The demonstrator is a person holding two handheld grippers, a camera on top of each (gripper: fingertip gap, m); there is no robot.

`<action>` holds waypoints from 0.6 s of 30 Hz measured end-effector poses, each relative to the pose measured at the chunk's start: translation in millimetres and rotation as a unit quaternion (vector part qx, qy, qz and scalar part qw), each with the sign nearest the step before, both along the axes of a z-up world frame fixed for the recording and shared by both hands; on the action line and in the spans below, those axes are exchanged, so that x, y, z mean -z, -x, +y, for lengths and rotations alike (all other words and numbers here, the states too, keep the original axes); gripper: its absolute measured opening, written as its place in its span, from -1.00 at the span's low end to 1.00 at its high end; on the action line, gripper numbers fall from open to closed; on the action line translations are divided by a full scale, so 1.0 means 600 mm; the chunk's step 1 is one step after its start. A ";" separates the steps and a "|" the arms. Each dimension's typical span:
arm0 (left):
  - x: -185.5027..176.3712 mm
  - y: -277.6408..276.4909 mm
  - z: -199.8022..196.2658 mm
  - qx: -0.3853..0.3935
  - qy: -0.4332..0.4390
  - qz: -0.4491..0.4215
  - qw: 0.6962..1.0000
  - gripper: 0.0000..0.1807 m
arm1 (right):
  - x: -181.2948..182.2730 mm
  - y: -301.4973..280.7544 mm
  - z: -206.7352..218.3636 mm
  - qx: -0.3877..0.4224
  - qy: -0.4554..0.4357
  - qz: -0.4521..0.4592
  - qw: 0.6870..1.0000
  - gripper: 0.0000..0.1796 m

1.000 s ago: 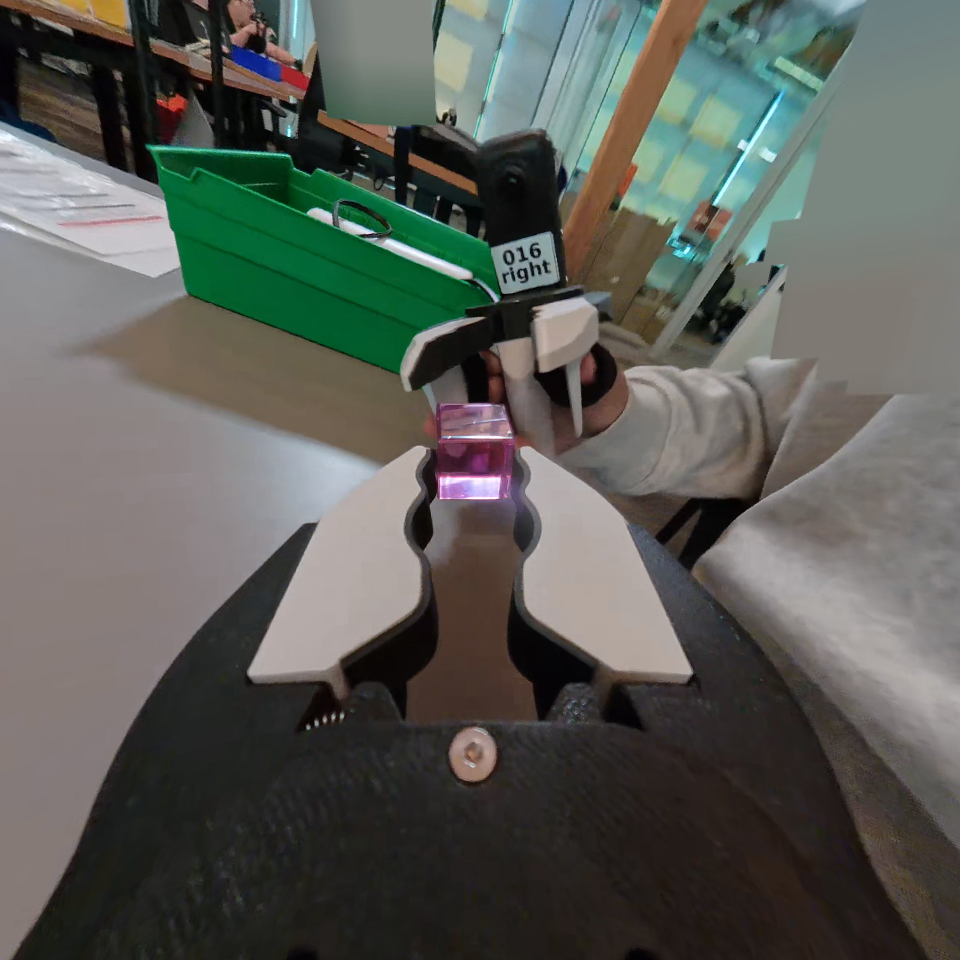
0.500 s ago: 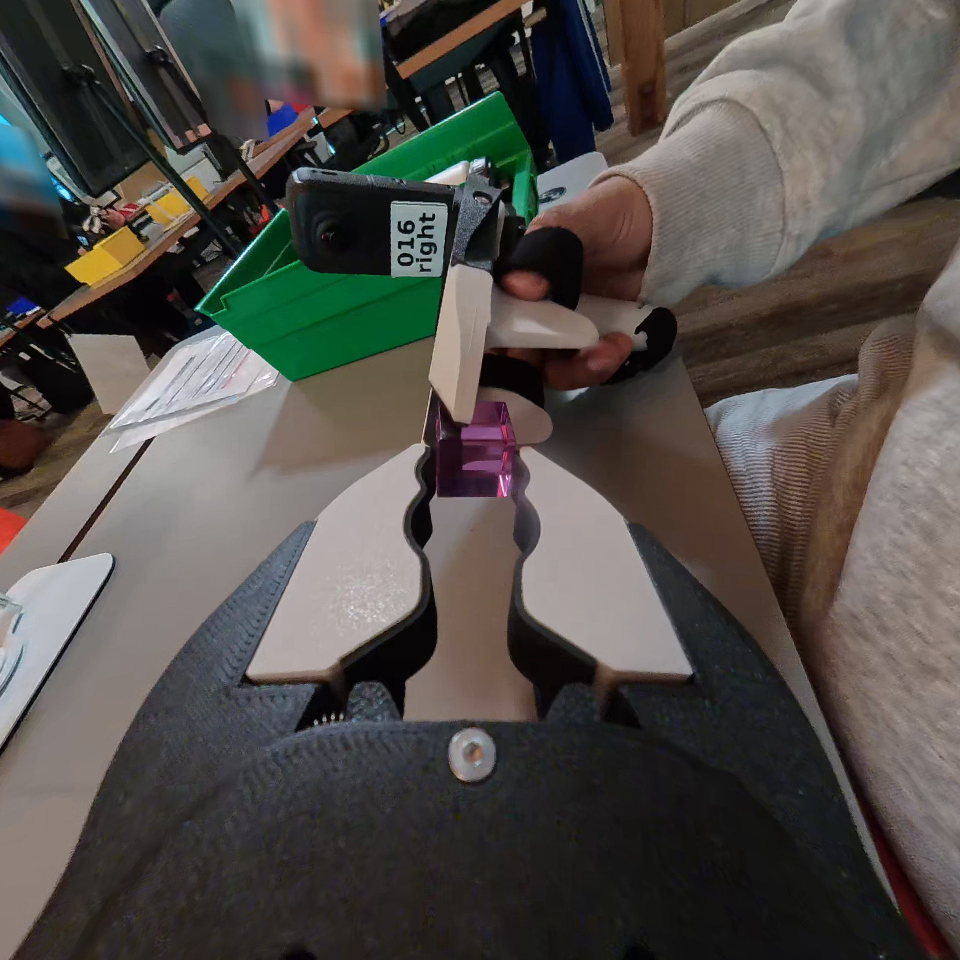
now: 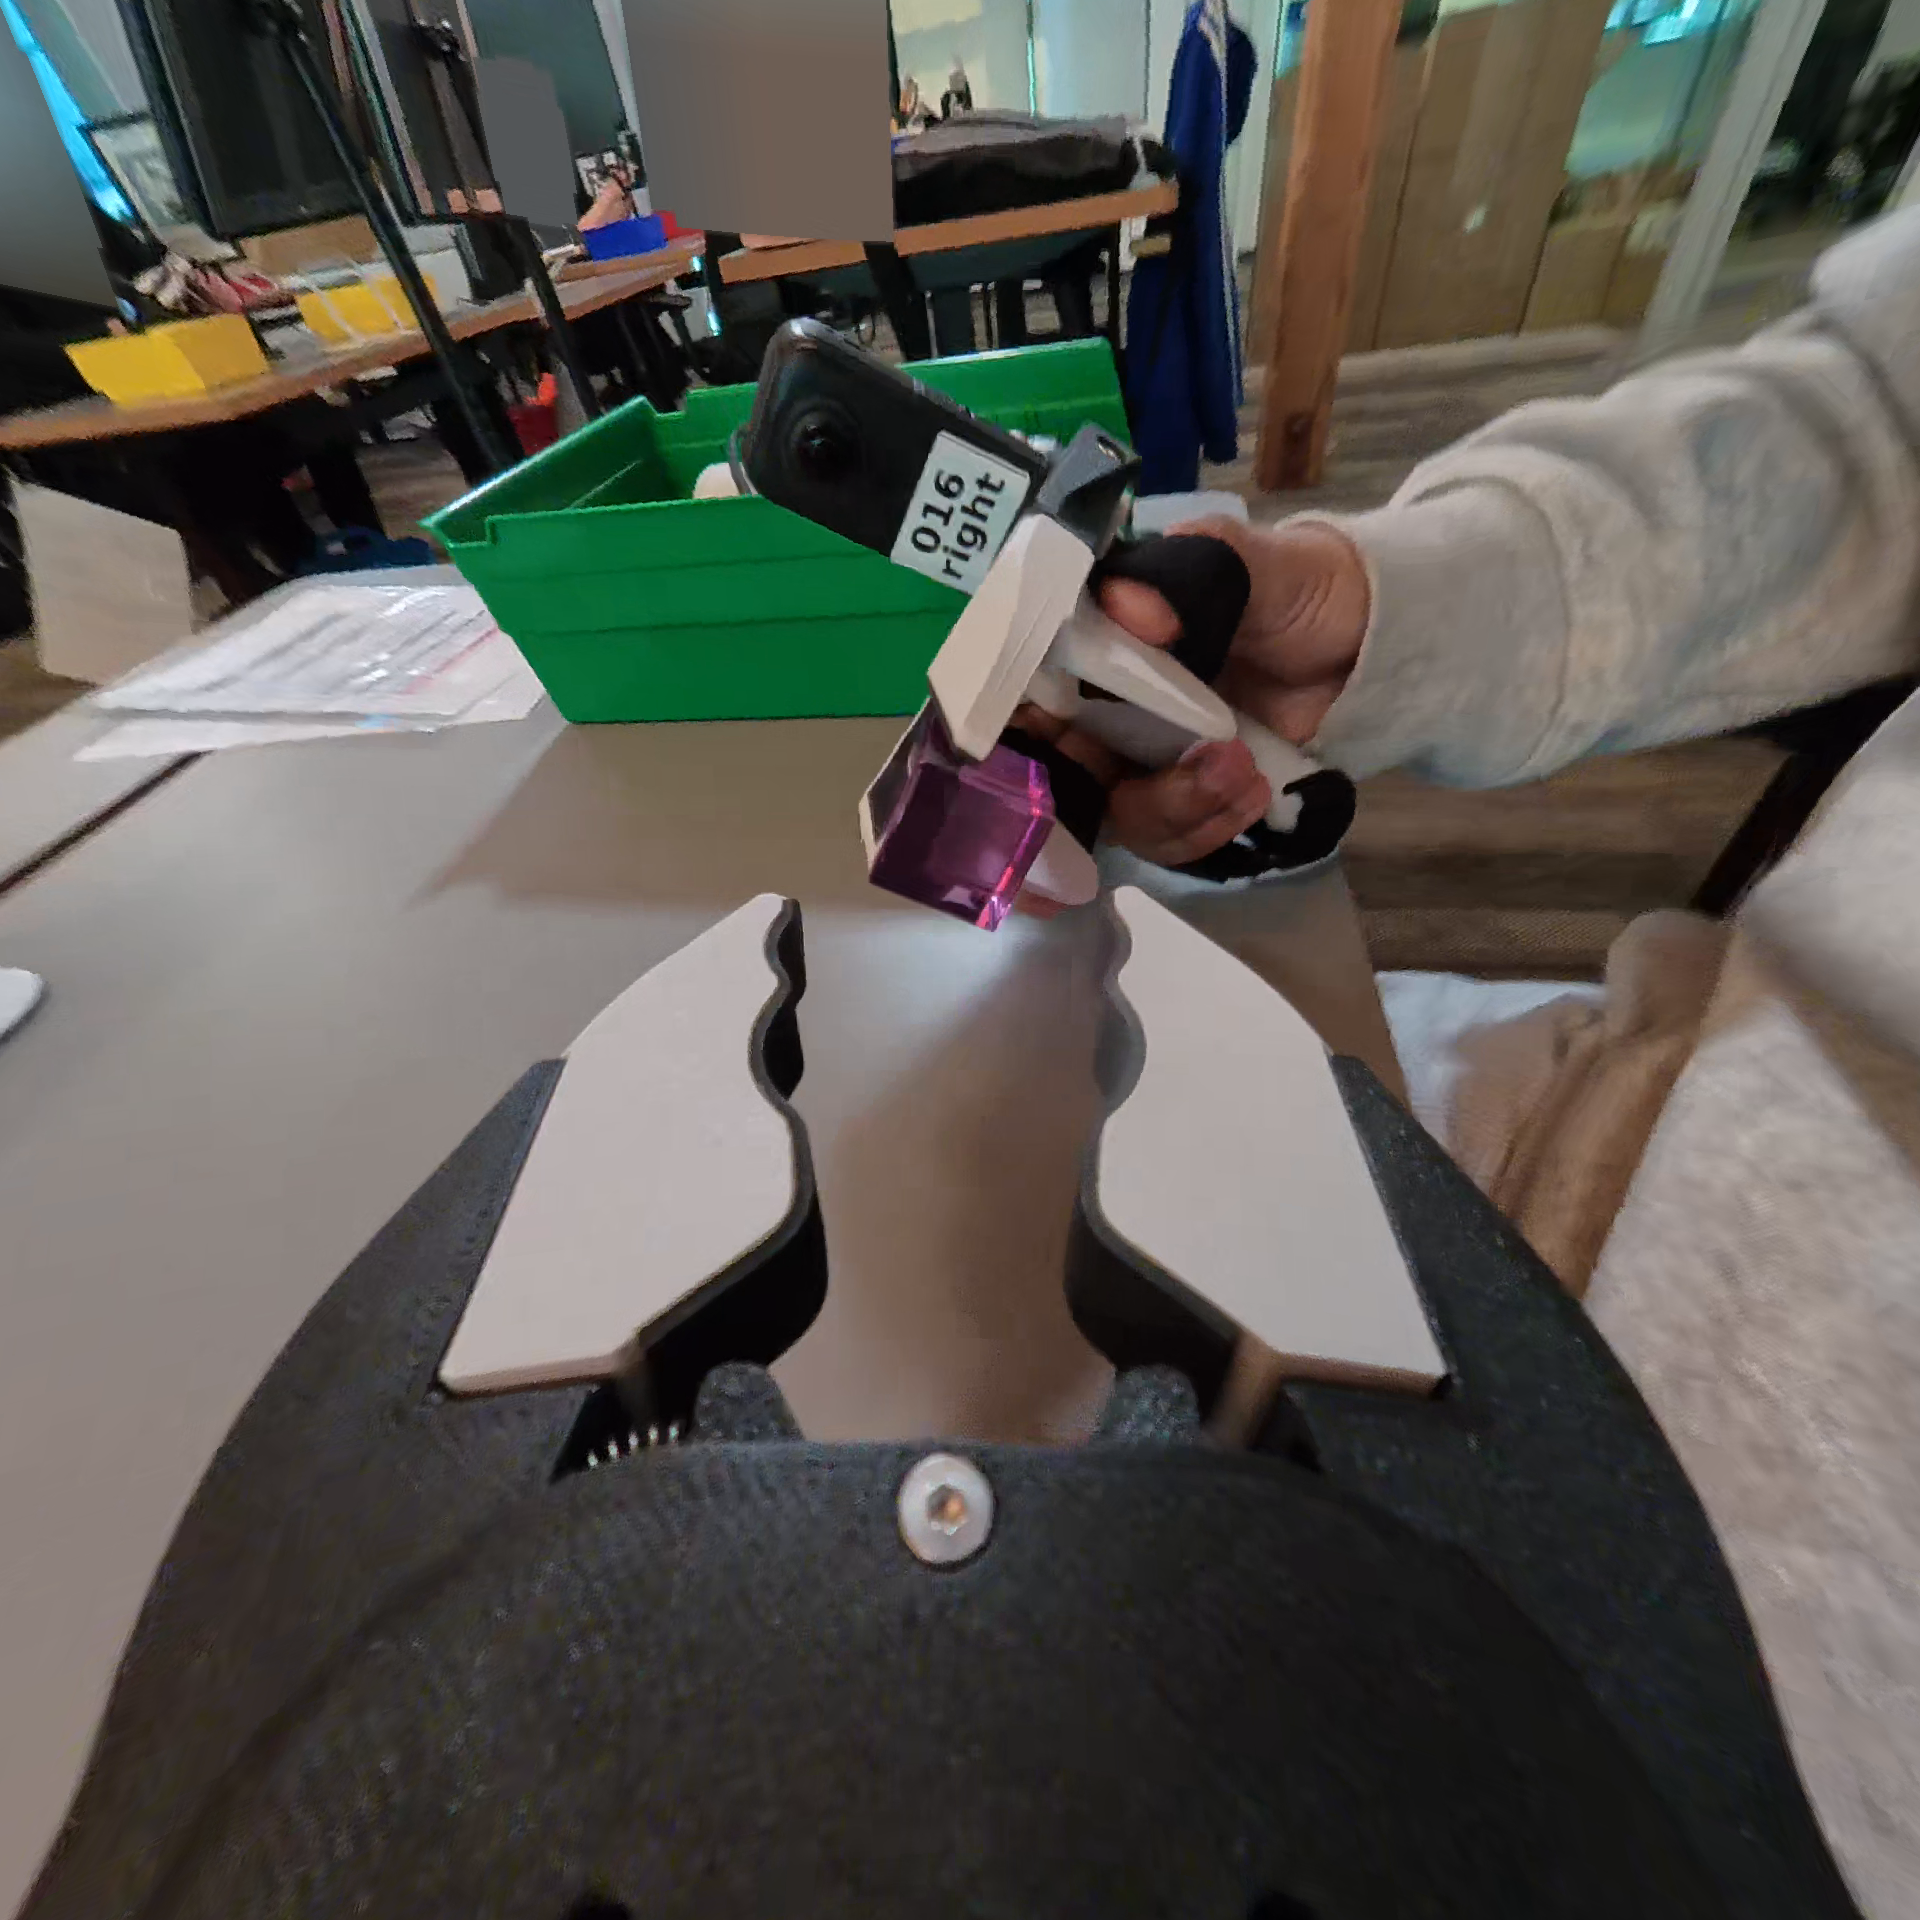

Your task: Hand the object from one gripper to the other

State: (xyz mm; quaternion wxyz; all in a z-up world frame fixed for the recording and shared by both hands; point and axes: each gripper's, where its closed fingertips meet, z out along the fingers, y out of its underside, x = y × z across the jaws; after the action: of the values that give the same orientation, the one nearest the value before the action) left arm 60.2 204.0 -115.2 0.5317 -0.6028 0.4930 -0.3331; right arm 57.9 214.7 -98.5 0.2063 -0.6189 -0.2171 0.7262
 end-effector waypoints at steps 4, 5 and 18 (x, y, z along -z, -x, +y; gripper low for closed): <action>-0.019 0.011 0.008 -0.002 0.049 -0.054 0.997 -0.46 | -0.003 -0.001 0.002 0.004 0.001 0.007 1.000 -0.69; -0.024 0.014 0.010 -0.003 0.058 -0.066 0.996 -0.47 | -0.004 -0.002 0.003 0.005 0.003 0.009 1.000 -0.69; -0.029 0.017 0.009 -0.039 -0.052 -0.021 0.998 -0.67 | -0.014 -0.012 0.042 0.080 0.089 0.065 0.991 -0.69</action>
State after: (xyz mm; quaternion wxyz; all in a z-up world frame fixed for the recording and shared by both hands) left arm 49.9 209.5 -97.7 0.5851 -0.5860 0.4743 -0.2989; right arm 65.0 240.1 -90.4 0.2215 -0.6020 -0.0870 0.7622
